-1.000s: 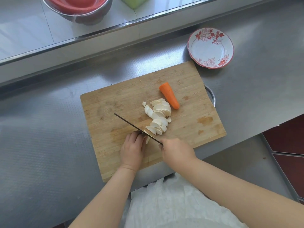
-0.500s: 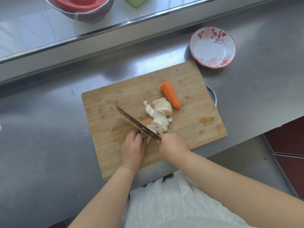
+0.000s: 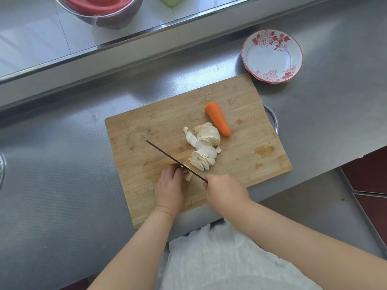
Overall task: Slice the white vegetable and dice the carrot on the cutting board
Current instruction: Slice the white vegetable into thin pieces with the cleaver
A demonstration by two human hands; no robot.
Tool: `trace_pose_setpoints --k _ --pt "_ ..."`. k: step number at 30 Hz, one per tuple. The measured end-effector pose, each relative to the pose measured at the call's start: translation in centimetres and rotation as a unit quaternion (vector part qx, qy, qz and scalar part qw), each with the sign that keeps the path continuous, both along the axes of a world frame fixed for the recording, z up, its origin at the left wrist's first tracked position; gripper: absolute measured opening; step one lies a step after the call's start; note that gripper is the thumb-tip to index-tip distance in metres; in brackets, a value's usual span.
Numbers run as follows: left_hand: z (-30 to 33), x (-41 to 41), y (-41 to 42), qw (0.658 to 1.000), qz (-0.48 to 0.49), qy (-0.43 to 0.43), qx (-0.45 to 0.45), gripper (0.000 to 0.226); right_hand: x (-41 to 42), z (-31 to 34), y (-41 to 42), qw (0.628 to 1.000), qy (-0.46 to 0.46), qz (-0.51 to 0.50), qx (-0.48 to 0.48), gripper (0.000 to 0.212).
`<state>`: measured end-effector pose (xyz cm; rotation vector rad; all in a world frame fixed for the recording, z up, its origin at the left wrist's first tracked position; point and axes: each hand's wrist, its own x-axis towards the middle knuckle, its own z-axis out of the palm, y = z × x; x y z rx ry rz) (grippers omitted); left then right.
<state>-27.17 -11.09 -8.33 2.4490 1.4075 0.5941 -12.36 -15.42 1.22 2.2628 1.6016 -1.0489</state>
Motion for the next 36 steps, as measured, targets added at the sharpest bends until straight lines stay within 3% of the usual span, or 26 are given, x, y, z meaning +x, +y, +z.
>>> trace_pose_setpoints --k 12,22,29,36 --pt "0.0 0.1 0.0 1.000 0.006 0.000 -0.023 0.023 -1.0 0.7 2.0 0.997 -0.021 0.012 -0.068 0.023" --pt "0.0 -0.4 0.1 0.999 -0.009 -0.024 -0.046 0.022 0.9 -0.7 2.5 0.986 0.082 -0.137 -0.054 0.025" --pt "-0.3 -0.7 0.1 0.998 -0.006 -0.017 -0.061 0.023 0.1 0.4 0.3 1.000 0.007 -0.008 0.001 0.017" --pt "-0.4 -0.8 0.1 0.998 -0.003 -0.032 -0.054 0.021 -0.7 1.2 0.2 0.999 -0.017 0.025 -0.031 0.021"
